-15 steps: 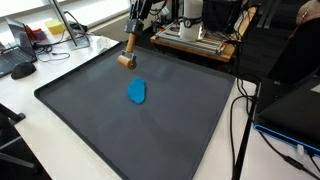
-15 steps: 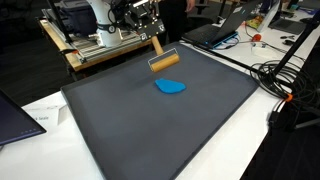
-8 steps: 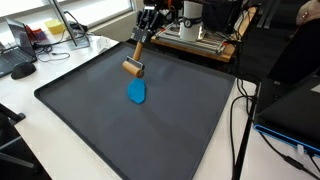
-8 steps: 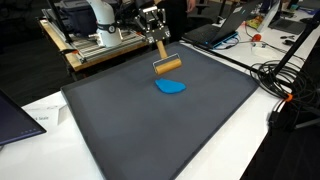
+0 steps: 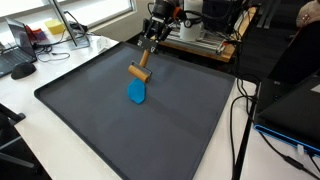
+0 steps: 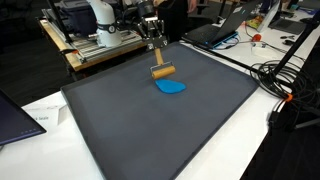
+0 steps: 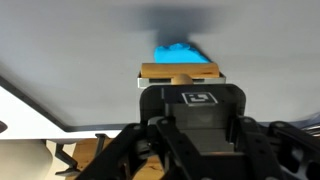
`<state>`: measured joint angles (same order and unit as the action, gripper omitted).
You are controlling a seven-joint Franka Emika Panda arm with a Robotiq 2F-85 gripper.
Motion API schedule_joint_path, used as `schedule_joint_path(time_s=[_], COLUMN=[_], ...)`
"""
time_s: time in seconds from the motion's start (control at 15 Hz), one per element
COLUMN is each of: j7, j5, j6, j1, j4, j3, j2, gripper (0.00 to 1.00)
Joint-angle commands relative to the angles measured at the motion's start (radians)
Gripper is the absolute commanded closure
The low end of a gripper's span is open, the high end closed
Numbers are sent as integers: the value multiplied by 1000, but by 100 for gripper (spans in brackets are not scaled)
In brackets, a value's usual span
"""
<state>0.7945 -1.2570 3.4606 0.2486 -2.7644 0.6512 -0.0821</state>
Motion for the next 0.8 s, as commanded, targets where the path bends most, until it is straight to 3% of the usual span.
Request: schedule_joint_path(time_s=[0.0,0.4,0.73], j7=[168,405,723], j5=[-172,-433,-661], j6=[60,124,322], j1=[-5,-54,-93], j4=[13,138,336], j3=[71,136,151], j2=[-19,-33,81], gripper=[78,78,78])
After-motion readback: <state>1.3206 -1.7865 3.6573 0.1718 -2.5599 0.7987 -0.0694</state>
